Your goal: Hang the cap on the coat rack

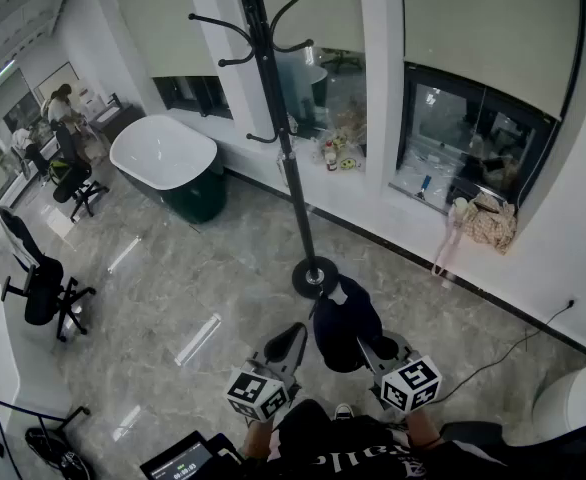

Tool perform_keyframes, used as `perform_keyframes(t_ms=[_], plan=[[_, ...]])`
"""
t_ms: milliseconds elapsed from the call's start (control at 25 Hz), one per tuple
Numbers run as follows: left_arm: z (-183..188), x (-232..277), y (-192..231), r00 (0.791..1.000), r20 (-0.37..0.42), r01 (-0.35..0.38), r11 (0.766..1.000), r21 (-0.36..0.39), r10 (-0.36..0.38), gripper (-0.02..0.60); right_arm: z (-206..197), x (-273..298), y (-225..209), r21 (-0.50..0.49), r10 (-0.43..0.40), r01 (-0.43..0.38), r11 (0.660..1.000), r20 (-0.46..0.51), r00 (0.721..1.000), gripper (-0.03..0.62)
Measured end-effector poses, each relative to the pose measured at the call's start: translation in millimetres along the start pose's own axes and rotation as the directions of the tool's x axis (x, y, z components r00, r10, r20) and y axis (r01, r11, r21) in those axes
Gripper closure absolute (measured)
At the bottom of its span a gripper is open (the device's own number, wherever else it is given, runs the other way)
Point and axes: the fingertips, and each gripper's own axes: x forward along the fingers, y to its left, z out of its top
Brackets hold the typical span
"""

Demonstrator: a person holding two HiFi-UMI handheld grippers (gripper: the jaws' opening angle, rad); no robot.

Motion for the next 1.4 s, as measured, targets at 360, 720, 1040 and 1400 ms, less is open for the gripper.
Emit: perform_keyframes(t_ms=[360, 720, 1040, 1400], plan=[[-1, 38, 13, 1.000, -0.018, 0.019, 1.000, 0.014, -0.019, 0.577, 2, 14, -35, 0.015, -0.026, 0.026, 1.000, -0.004, 1.000, 0.562], [19, 79, 64, 0.997, -0.009, 0.075, 0.997, 0.024, -0.075, 0.577, 25, 66, -59, 0.009, -0.081, 0.081, 0.997, 0.013, 0.997, 0.562], [58, 110, 132, 0.990, 0.007, 0.139, 0.989, 0.046, -0.139, 0.577, 73, 142, -68, -0.014, -0.124, 0.126, 0.992, 0.064, 0.990, 0.562], [81, 132, 206, 0.977, 0.011, 0.211, 0.977, 0.039, -0.212, 0.577, 140, 217, -87, -0.070, -0.193, 0.206, 0.976, 0.151, 0.969, 0.562]])
